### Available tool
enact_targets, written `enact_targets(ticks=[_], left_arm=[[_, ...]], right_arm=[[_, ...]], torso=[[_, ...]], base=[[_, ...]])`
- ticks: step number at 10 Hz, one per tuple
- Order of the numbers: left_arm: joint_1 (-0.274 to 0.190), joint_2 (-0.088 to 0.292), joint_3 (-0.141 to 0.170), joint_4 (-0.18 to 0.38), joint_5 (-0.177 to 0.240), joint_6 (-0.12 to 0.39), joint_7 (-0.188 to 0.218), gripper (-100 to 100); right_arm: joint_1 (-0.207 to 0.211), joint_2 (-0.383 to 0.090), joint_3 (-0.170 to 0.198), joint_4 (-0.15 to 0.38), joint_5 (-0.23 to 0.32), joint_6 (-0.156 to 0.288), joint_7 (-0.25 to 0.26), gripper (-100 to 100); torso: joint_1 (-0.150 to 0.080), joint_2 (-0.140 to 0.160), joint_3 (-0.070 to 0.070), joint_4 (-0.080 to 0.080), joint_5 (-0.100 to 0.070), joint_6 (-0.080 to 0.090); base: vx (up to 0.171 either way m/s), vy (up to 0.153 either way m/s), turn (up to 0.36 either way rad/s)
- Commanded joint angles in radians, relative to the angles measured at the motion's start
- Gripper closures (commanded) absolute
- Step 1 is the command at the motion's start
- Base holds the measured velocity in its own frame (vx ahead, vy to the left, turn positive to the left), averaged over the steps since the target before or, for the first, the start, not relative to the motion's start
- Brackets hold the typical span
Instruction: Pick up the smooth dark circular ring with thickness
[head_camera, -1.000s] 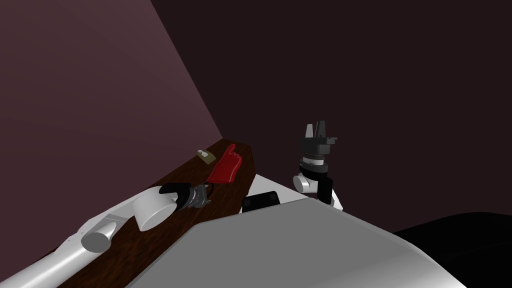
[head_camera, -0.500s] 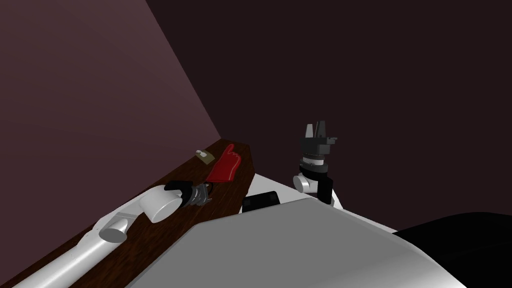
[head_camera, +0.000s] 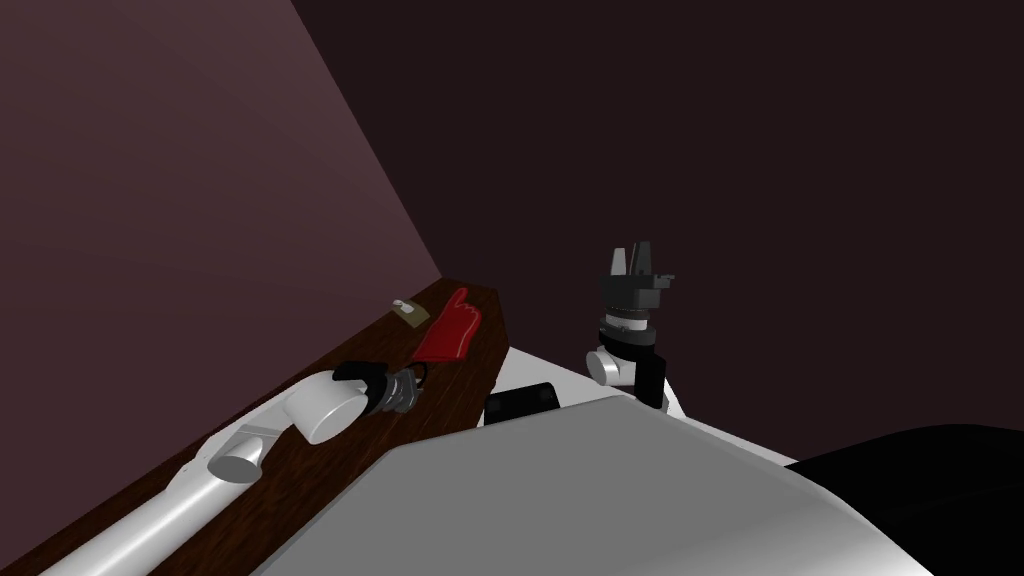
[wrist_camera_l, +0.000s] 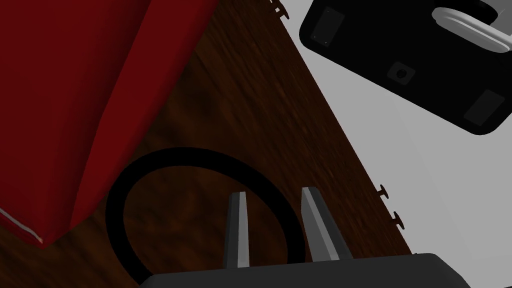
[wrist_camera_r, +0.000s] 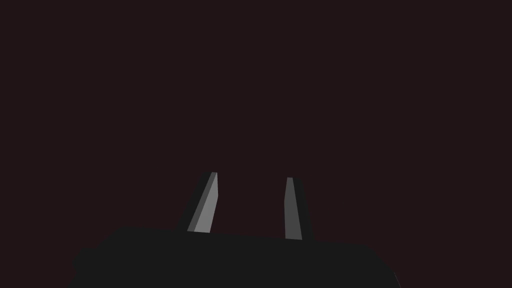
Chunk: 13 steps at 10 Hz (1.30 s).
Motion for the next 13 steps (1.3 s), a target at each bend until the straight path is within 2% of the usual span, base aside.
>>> enact_targets(ticks=[1,2,3,4,12,13], left_arm=[[0.000,0.000,0.000,0.000,0.000,0.000,0.000,100],[0.000,0.000,0.000,0.000,0.000,0.000,0.001,100],[0.000,0.000,0.001,0.000,0.000,0.000,0.001,0],[0.008,0.039,0.005,-0.016,0.002,-0.023,0.017,100],[0.085,0.227,-0.006,-0.126,0.044,-0.142,0.113,100],[0.085,0.213,-0.001,-0.120,0.040,-0.133,0.106,100]], right_arm=[[0.000,0.000,0.000,0.000,0.000,0.000,0.000,0],[0.000,0.000,0.000,0.000,0.000,0.000,0.000,0],[0.000,0.000,0.000,0.000,0.000,0.000,0.000,0],[0.000,0.000,0.000,0.000,0.000,0.000,0.000,0],[0.000,0.000,0.000,0.000,0.000,0.000,0.000,0],[0.000,0.000,0.000,0.000,0.000,0.000,0.000,0]], torso=[[0.000,0.000,0.000,0.000,0.000,0.000],[0.001,-0.001,-0.001,0.000,0.001,0.000],[0.002,-0.002,-0.001,-0.001,0.001,0.001],[0.002,-0.002,-0.001,-0.001,0.001,0.001],[0.002,-0.005,-0.002,0.001,-0.003,0.002],[0.002,-0.006,-0.002,0.001,-0.003,0.002]], base=[[0.000,0.000,0.000],[0.000,0.000,0.000],[0.000,0.000,0.000],[0.030,0.010,0.073],[0.041,-0.002,0.064],[0.017,-0.001,0.017]])
